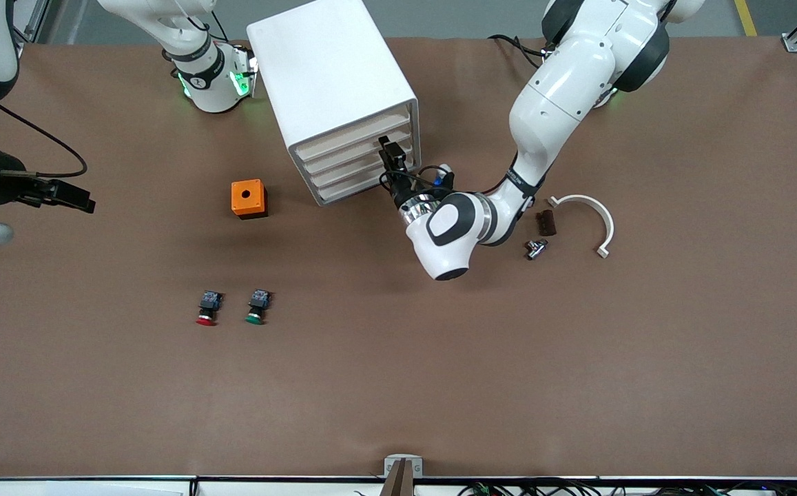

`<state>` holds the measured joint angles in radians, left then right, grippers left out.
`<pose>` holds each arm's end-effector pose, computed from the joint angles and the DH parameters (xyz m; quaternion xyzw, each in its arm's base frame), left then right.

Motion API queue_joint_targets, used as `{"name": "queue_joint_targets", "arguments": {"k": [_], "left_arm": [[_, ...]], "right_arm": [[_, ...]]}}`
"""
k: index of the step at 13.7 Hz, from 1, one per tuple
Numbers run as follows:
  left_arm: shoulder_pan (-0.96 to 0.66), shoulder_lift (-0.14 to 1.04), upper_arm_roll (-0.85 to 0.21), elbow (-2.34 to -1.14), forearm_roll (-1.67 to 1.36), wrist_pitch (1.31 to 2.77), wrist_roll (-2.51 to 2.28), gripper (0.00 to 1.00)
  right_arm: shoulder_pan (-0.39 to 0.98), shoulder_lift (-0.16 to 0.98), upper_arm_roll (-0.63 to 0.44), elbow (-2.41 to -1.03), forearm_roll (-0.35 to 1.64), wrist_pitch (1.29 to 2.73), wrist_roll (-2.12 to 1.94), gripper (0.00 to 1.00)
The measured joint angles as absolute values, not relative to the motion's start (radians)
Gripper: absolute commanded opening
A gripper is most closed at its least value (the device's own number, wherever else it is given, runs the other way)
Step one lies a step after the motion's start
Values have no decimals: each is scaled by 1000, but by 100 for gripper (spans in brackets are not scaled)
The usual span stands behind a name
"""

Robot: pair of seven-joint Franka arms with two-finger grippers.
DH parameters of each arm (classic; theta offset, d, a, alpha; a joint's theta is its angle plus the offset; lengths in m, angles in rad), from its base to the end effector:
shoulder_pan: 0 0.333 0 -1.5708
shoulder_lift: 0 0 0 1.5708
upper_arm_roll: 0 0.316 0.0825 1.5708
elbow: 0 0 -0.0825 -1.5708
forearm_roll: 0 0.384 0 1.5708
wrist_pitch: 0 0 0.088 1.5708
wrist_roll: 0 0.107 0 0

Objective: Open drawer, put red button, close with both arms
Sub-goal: 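Pull the drawer open with the left gripper while the right gripper reaches the button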

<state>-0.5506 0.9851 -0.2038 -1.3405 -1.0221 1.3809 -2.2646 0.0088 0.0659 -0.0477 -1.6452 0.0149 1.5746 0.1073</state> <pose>0.4310 -0.5066 0.1707 -0.4408 -0.5979 0.5743 0.3440 0.5672 -0.0197 0.5529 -0.9949 0.0735 0.0683 0.0035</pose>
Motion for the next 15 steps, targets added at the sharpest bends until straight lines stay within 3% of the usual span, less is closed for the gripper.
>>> {"name": "queue_joint_targets", "arguments": {"k": [8, 15], "left_arm": [[-595, 1003, -204, -1341, -1041, 1381, -2265, 16], [-591, 1003, -202, -1340, -1051, 1380, -2272, 10]], "right_arm": [[69, 174, -46, -1675, 15, 1781, 186, 100], [80, 281, -47, -1764, 15, 2027, 188, 100]]}}
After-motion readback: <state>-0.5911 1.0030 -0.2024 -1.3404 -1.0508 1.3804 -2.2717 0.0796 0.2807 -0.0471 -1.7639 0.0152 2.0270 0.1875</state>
